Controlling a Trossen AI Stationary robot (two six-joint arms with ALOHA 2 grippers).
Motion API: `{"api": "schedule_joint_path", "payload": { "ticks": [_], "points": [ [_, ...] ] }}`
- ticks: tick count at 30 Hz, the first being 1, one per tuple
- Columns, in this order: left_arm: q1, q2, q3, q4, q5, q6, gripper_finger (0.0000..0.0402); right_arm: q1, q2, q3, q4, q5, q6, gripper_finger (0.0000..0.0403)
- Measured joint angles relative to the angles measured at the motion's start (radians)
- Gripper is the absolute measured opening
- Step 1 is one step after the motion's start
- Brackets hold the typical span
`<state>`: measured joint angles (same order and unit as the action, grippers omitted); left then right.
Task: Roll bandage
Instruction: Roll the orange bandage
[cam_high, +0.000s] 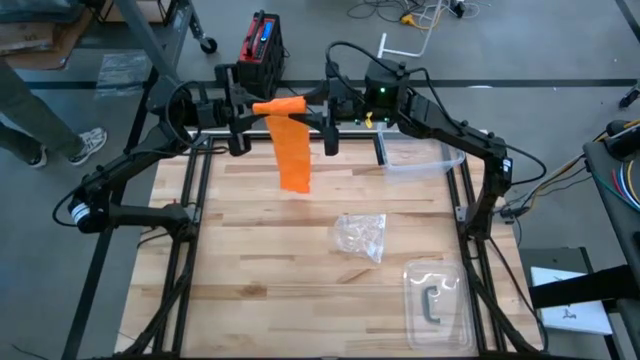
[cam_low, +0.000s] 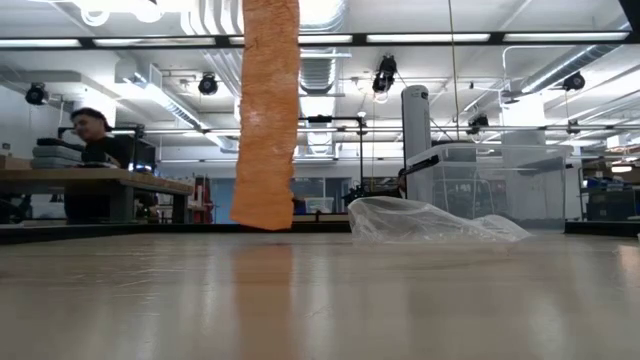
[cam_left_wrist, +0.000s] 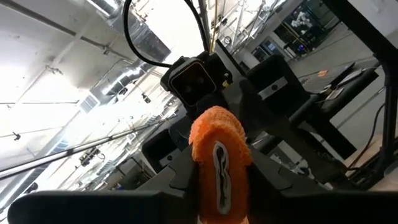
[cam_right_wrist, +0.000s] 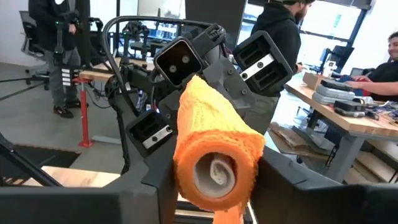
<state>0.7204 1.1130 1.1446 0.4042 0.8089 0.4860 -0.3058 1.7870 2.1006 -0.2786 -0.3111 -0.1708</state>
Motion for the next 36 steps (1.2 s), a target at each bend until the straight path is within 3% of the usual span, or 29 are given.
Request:
{"api": "schedule_joint_path", "payload": {
  "ticks": [8, 14, 21, 28, 36],
  "points": [
    [0.000, 0.000, 0.000, 0.002, -0.010, -0.236, 0.0104, 0.000, 0.001, 0.000, 0.001, 0.000, -0.066, 0.0112],
    [0.000, -0.003, 0.000, -0.016, -0.040, -0.329, 0.0172, 0.000, 0.001, -0.001, 0.007, -0.002, -0.166, 0.0101],
    [0.003, -0.049, 0.000, -0.209, -0.214, -0.348, 0.0261, -0.002, 0.001, -0.021, 0.005, 0.052, -0.372, 0.0083],
    [0.004, -0.069, -0.001, -0.253, -0.158, -0.474, 0.0317, 0.005, 0.003, -0.048, 0.046, 0.069, -0.468, 0.0075],
    [0.008, -0.074, -0.001, -0.284, -0.138, -0.499, 0.0334, 0.008, 0.003, -0.049, 0.070, 0.074, -0.469, 0.0071]
  ]
}}
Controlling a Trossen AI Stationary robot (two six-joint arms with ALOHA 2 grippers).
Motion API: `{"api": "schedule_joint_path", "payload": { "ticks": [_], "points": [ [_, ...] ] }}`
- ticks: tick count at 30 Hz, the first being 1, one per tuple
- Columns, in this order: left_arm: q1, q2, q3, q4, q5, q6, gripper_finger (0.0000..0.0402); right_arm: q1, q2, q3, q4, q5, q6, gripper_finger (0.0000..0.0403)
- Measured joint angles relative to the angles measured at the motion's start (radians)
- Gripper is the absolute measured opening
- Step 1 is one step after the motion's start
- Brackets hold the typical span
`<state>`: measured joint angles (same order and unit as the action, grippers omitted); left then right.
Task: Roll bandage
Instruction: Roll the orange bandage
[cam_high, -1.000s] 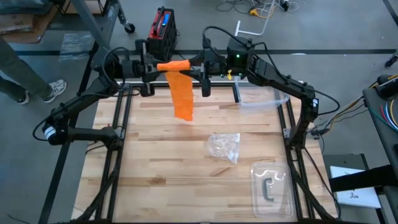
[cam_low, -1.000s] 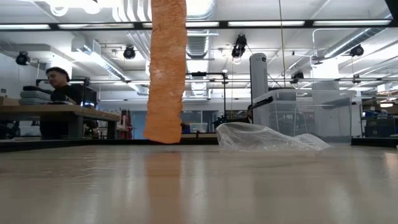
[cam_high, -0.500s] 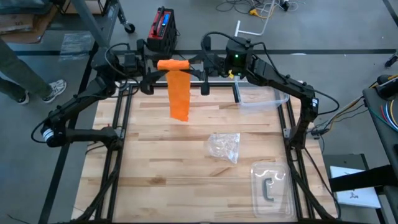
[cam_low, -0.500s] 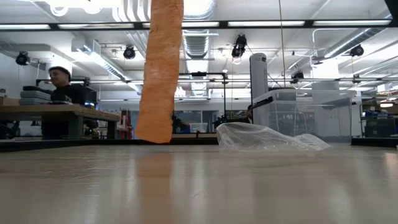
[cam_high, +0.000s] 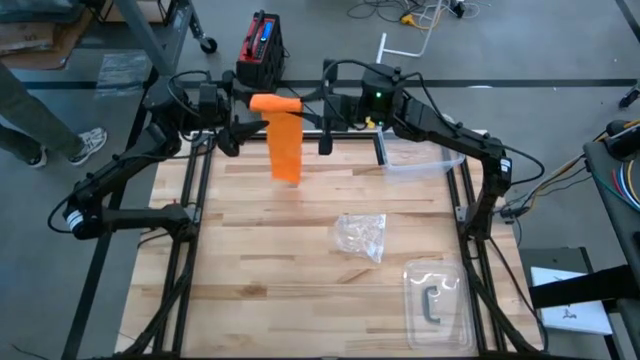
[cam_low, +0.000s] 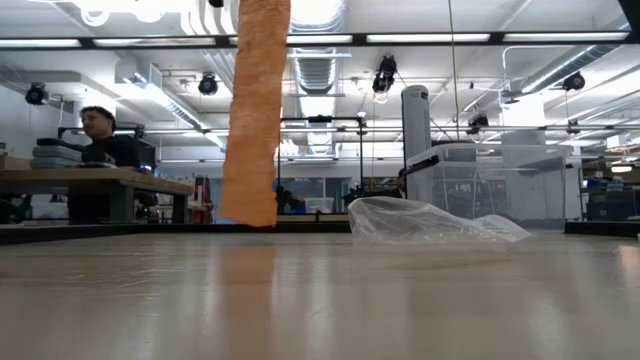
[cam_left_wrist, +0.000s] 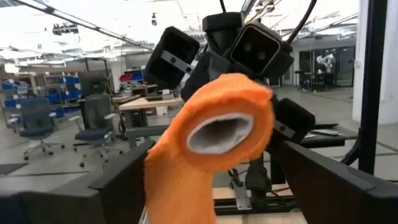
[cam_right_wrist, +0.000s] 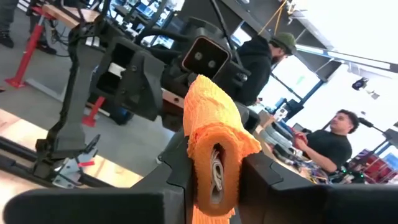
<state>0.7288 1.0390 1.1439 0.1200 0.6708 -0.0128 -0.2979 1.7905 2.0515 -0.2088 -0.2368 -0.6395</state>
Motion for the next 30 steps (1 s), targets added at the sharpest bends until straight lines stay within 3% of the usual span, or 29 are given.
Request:
{"api": "schedule_joint_path", "payload": {
  "ticks": [10, 17, 25, 30],
  "points": [
    [0.002, -0.085, 0.000, -0.158, -0.059, 0.215, 0.0356, 0.016, -0.063, -0.038, -0.107, -0.041, 0.002, 0.0061],
    [0.000, -0.157, -0.033, -0.180, -0.060, 0.198, 0.0360, 0.009, -0.207, -0.264, -0.075, -0.059, 0.022, 0.0060],
    [0.000, -0.133, -0.159, 0.063, -0.059, 0.080, 0.0348, 0.003, -0.390, -0.635, 0.246, -0.049, 0.075, 0.0060],
    [0.000, -0.044, -0.195, 0.213, -0.059, -0.111, 0.0347, 0.003, -0.396, -0.738, 0.359, 0.033, 0.068, 0.0064]
  ]
}}
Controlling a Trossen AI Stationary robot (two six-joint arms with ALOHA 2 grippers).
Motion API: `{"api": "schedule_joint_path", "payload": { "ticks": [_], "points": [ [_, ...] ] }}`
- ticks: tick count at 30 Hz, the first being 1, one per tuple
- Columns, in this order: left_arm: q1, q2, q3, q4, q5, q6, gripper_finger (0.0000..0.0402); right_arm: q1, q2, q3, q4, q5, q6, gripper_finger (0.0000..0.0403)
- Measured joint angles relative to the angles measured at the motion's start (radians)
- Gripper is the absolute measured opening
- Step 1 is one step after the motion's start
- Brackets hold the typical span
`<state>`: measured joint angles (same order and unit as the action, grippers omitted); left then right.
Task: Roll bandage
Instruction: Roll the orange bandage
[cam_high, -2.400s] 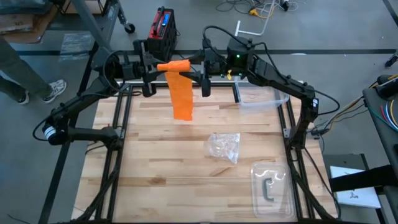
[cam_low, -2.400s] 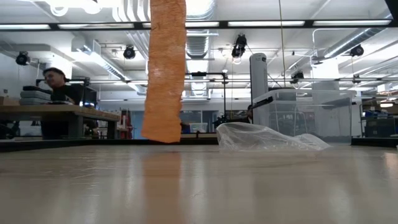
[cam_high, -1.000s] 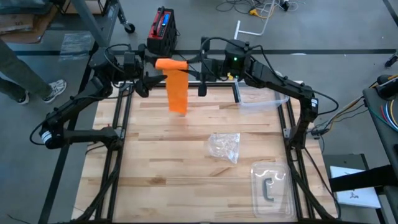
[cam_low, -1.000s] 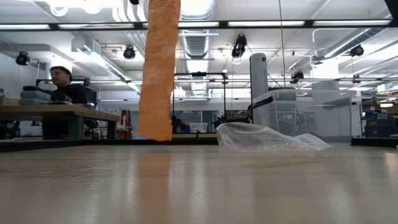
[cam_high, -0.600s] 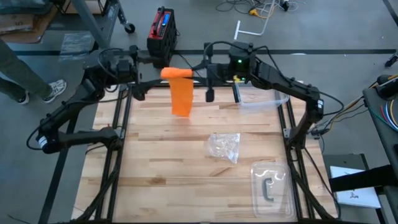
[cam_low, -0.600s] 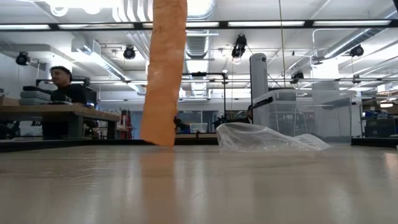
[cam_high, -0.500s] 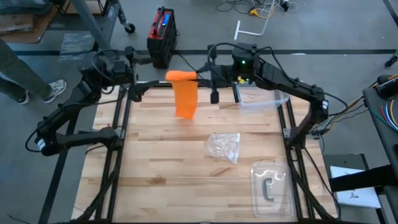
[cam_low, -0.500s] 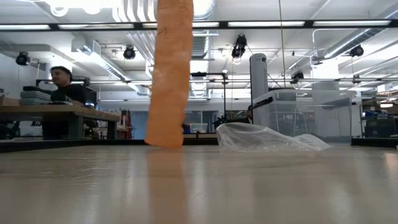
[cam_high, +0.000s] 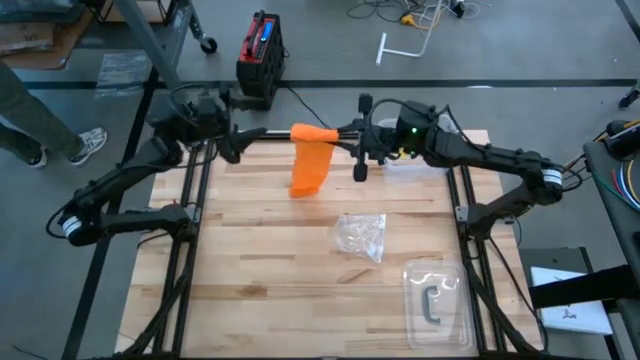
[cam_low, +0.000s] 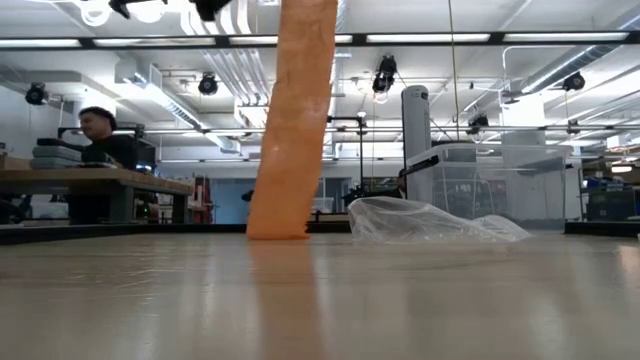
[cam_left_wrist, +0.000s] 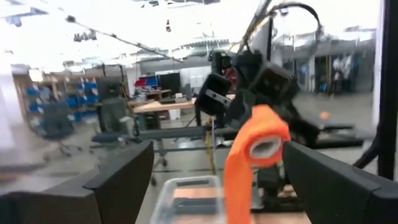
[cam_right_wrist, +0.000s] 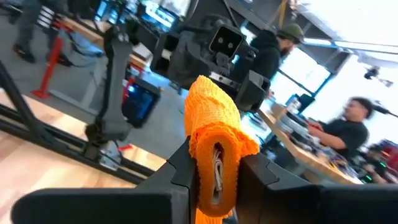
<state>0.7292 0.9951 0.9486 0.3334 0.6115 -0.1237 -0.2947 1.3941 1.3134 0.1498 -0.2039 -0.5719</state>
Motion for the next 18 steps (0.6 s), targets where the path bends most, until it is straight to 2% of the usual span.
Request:
{"api": "schedule_joint_path", "payload": {
  "ticks": [7, 12, 18],
  "points": [
    [0.000, 0.082, 0.016, 0.030, 0.029, -0.020, 0.0361, 0.002, 0.030, 0.029, 0.020, 0.018, -0.102, 0.0061],
    [-0.001, 0.083, 0.061, 0.046, 0.123, 0.054, 0.0363, -0.001, 0.029, 0.063, 0.038, 0.012, -0.147, 0.0060],
    [-0.002, 0.092, 0.086, 0.047, 0.131, 0.056, 0.0355, -0.003, 0.052, 0.067, 0.110, -0.017, -0.138, 0.0064]
  ]
}}
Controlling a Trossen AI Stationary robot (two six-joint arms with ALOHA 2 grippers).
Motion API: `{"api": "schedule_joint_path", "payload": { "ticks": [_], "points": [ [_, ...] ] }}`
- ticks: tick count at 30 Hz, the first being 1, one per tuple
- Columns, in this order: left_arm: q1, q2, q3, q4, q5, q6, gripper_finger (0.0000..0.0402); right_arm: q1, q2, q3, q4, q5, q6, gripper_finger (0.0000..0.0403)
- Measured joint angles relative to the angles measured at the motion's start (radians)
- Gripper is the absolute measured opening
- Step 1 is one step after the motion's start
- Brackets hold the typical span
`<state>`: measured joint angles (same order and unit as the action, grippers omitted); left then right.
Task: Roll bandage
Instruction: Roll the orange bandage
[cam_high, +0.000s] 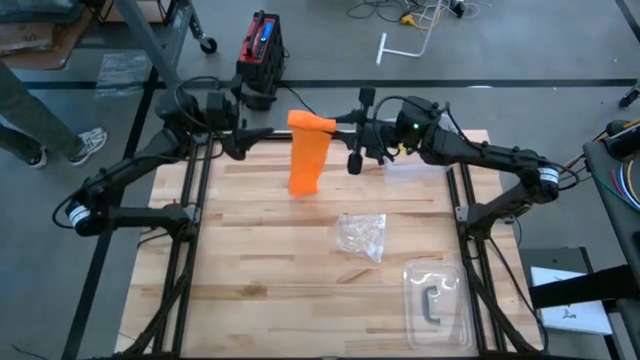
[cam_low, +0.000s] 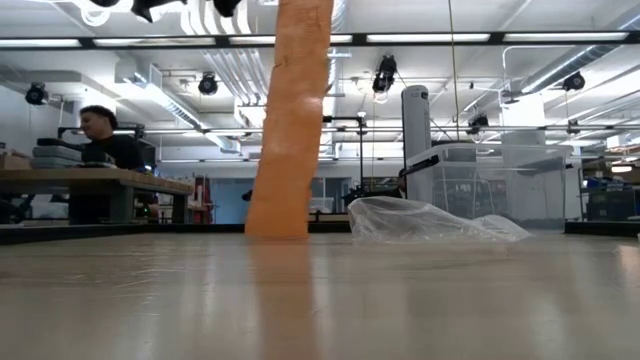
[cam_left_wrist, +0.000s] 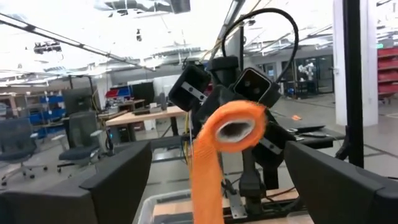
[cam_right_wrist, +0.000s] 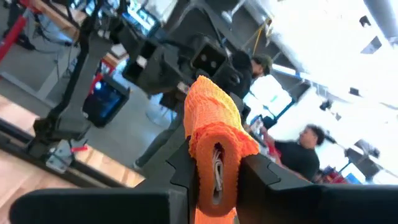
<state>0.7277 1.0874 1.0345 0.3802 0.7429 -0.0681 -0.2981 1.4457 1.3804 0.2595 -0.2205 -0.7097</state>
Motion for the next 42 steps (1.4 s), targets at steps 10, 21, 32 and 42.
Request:
{"api": "schedule_joint_path", "payload": {
  "ticks": [10, 21, 32, 42],
  "points": [
    [0.000, 0.020, 0.052, -0.011, 0.128, -0.153, 0.0368, -0.003, 0.157, 0.167, -0.048, -0.015, -0.069, 0.0063],
    [0.000, 0.019, 0.065, -0.092, 0.136, -0.183, 0.0357, -0.001, 0.215, 0.290, -0.176, -0.035, -0.143, 0.0057],
    [0.002, 0.037, 0.064, -0.090, 0.116, -0.221, 0.0315, -0.001, 0.219, 0.313, -0.204, -0.049, -0.142, 0.0055],
    [0.002, 0.049, 0.064, -0.087, 0.086, -0.222, 0.0206, -0.002, 0.219, 0.312, -0.213, -0.039, -0.131, 0.0071]
  ]
}}
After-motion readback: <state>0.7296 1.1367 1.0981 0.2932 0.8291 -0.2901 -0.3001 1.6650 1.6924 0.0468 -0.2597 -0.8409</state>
